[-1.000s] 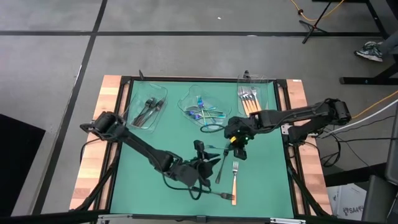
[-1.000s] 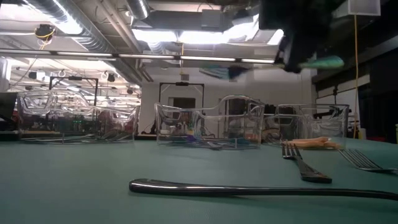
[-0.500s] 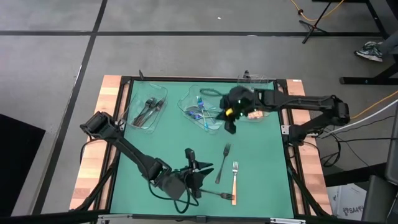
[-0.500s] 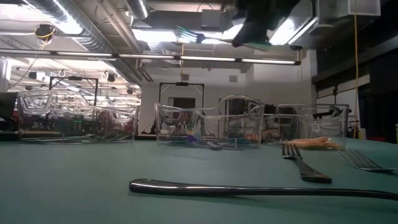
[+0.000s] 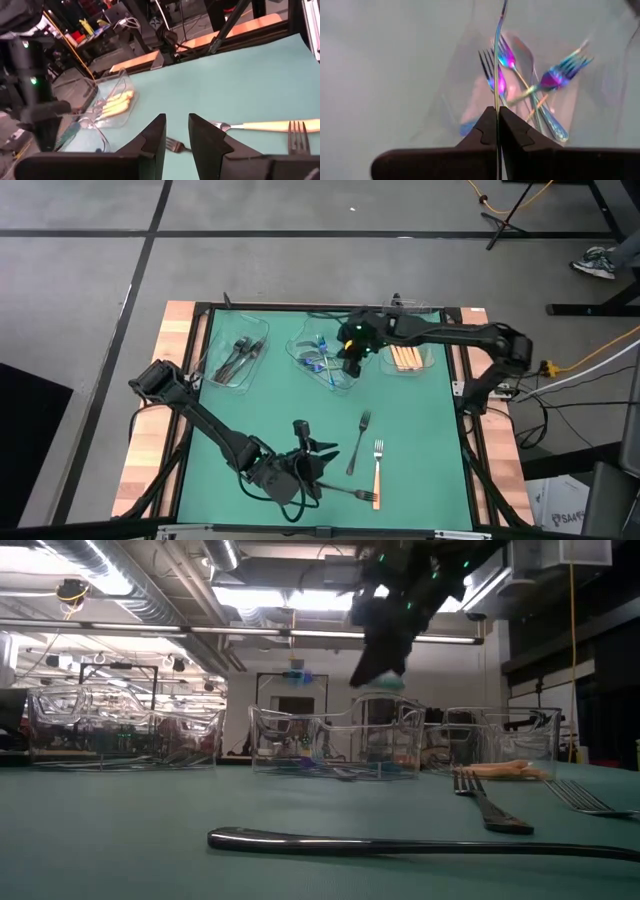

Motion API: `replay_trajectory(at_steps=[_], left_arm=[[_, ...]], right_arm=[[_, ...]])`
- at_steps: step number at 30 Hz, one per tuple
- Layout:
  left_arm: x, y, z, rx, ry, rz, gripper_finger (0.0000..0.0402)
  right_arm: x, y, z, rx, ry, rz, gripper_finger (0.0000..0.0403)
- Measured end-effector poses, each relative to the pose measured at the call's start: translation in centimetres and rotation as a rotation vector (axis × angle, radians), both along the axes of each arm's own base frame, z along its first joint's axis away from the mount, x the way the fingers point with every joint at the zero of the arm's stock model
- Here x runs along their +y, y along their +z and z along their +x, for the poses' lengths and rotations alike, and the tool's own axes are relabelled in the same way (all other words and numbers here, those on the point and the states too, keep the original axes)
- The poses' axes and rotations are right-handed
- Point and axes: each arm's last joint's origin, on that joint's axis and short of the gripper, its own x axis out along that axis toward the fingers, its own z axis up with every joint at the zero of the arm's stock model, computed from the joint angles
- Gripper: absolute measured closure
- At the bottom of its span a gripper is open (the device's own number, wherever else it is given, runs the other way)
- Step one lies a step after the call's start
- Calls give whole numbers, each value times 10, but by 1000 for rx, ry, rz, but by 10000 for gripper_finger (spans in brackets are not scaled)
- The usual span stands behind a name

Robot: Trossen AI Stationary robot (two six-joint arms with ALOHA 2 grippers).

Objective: Sort silverware by color (type)
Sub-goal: Put the blue fork into the center transparent bin

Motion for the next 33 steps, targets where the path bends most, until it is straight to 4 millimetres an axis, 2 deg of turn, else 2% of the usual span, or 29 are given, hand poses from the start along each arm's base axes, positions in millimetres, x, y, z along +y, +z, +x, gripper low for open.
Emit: replay_trajectory(at_steps=[10,18,23,33], left_arm=[[1,-3,-1,16,10,-27,326],[1,-3,-1,15,10,-28,326],[1,-3,-1,15,10,-29,326],[1,-3,-1,15,10,-29,326]], right_arm=[[-12,-59,19,178,-51,-11,403],[-14,-86,25,252,-47,10,403],[-15,-93,26,274,-48,17,403],[-14,-93,26,273,-48,18,399]])
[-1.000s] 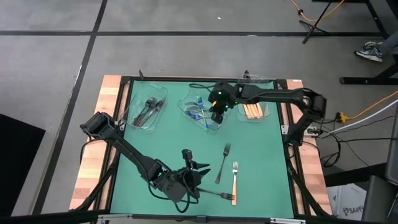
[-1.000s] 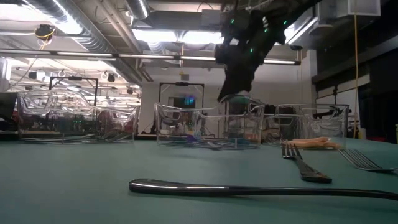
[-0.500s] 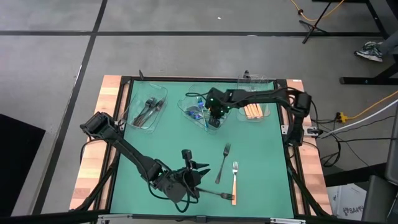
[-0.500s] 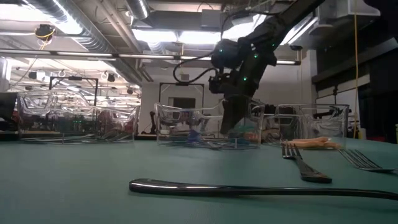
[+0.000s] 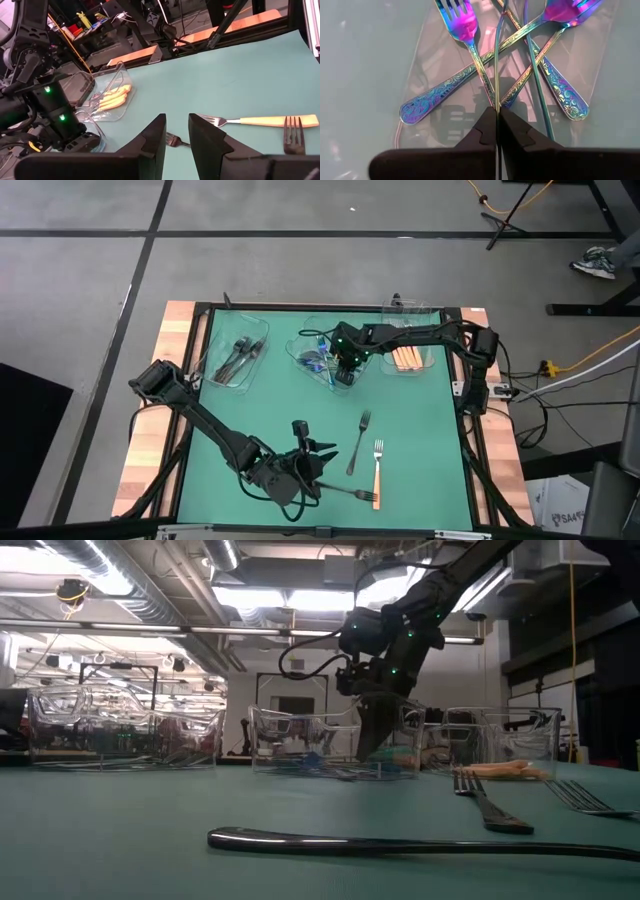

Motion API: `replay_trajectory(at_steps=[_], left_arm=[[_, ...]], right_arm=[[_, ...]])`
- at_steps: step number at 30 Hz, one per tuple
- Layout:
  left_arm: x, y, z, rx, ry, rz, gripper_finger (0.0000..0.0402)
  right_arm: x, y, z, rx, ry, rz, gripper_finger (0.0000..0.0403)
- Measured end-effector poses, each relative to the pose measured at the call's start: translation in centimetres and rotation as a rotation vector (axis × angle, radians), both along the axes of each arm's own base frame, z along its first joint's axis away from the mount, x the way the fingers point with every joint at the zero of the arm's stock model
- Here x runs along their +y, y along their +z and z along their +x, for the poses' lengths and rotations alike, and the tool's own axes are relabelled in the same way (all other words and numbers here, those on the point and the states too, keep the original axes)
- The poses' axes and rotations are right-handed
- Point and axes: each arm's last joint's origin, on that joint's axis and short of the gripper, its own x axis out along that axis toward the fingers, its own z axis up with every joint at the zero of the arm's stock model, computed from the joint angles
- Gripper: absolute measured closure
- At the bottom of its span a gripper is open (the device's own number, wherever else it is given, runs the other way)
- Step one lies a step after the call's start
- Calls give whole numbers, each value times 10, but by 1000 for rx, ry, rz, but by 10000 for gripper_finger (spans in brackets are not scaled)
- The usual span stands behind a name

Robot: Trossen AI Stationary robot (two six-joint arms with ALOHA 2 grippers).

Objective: Sort silverware by color (type)
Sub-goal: Put the blue fork into the center transparent bin, then put the black fork into the left transparent bin

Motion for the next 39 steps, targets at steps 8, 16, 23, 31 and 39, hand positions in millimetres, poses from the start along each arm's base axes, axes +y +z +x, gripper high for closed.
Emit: replay_trajectory(at_steps=[8,16,23,31,39], left_arm=[[0,0,0,0,0,0,326],[0,0,0,-6,4,-13,326],[-1,-1,0,-12,-17,-83,326],[-2,-1,1,-17,-27,-147,326],[0,-5,-1,0,-2,-178,326]], right_arm=[[0,0,0,-1,-1,0,368],[0,0,0,-1,-2,1,341],[-1,8,2,25,-3,10,341],[-3,43,10,52,26,6,341],[-5,85,16,54,46,-2,340]])
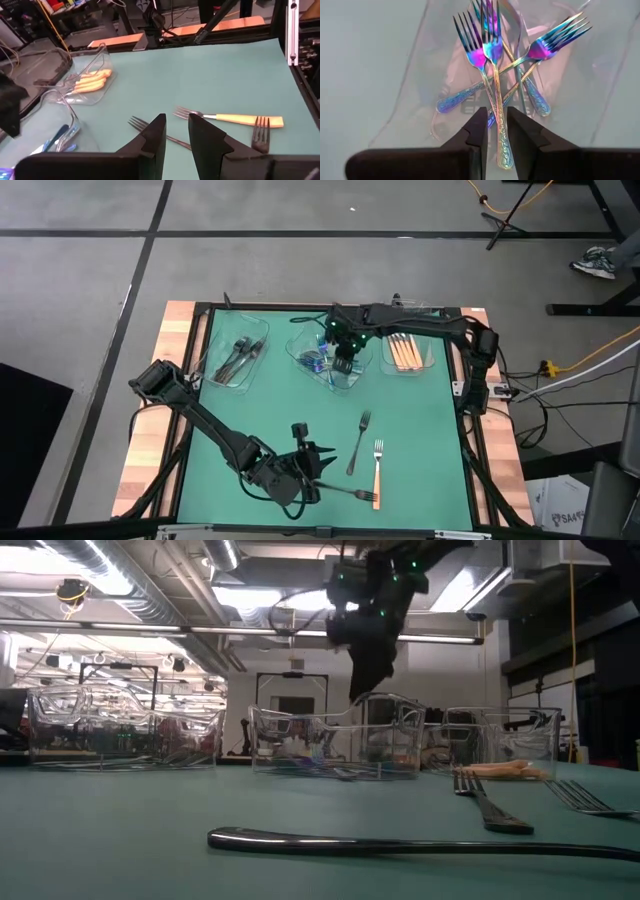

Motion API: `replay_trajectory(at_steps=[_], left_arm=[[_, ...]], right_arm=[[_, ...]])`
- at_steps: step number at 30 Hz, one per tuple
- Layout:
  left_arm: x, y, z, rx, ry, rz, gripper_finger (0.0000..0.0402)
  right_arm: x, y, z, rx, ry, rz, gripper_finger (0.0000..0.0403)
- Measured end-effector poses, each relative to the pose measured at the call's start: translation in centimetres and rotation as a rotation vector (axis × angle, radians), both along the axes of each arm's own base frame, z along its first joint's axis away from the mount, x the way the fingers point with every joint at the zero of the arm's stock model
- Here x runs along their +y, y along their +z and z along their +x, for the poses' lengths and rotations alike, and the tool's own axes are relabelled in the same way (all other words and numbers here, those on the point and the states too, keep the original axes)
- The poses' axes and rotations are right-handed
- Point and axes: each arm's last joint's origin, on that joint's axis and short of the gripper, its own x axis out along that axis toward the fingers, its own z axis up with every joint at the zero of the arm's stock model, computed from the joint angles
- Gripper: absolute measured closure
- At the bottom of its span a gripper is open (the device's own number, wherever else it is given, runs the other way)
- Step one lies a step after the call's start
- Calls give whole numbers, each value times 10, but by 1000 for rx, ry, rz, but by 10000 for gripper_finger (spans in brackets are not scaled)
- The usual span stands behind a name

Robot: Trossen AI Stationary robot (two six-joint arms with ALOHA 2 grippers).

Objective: Sort silverware by color (type)
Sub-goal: Put the black fork into the left transparent bin

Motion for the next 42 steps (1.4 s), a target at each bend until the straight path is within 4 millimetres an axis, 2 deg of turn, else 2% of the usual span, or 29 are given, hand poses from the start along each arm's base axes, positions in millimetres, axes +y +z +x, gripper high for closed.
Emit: replay_trajectory(at_steps=[7,15,23,27,35,42], left_arm=[[-1,-2,-1,19,-19,-15,326],[-6,-4,-1,52,-103,-268,326],[-7,-5,-1,40,-77,-447,326],[-7,-9,5,32,-75,-508,326],[-11,-48,39,18,-211,-649,326],[-4,-85,53,104,-230,-670,326]], right_arm=[[6,29,1,10,27,-2,340],[39,63,-13,-18,123,-45,340],[78,117,-55,-92,158,-148,340],[100,145,-85,-149,157,-179,340],[138,181,-144,-245,142,-226,340],[158,195,-171,-328,136,-224,340]])
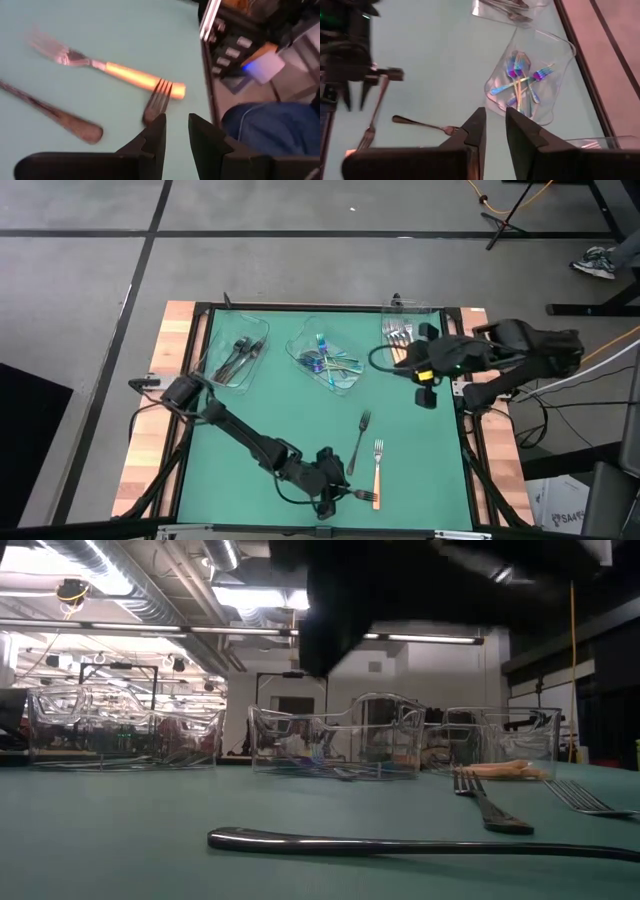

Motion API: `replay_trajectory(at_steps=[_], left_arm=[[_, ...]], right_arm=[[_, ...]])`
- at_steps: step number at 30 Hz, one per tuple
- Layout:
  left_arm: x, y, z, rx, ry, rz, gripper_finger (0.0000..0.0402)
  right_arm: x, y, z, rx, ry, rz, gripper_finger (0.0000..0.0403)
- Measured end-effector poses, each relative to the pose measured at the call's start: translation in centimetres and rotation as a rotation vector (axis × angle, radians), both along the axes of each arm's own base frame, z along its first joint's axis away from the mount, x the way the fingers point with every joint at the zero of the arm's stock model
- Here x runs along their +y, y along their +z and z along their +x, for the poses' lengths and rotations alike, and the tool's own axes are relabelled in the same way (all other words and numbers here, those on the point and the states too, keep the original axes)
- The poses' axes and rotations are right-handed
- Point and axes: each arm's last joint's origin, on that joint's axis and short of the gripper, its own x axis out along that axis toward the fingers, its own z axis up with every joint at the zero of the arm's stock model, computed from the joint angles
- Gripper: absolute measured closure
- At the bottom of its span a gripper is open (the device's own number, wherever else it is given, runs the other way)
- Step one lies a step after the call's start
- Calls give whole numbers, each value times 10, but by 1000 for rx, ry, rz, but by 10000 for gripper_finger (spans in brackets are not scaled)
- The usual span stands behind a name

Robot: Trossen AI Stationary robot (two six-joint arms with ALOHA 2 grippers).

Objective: Sort silverware by color (type)
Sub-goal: Put the black fork into the left transparent bin

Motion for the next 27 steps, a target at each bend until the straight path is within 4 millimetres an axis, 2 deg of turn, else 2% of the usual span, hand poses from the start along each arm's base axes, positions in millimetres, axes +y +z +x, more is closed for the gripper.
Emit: replay_trajectory(at_steps=[7,16,21,27], left_arm=[[-5,-29,1,25,-114,183,326],[-14,-54,-3,44,-189,301,326],[-13,-62,-1,46,-171,315,326],[-12,-63,1,32,-176,326,326]], right_arm=[[11,0,-5,7,48,5,340],[9,0,-4,-2,-1,-13,340],[9,0,-4,-3,-7,-18,340],[9,0,-4,-4,-7,-18,340]])
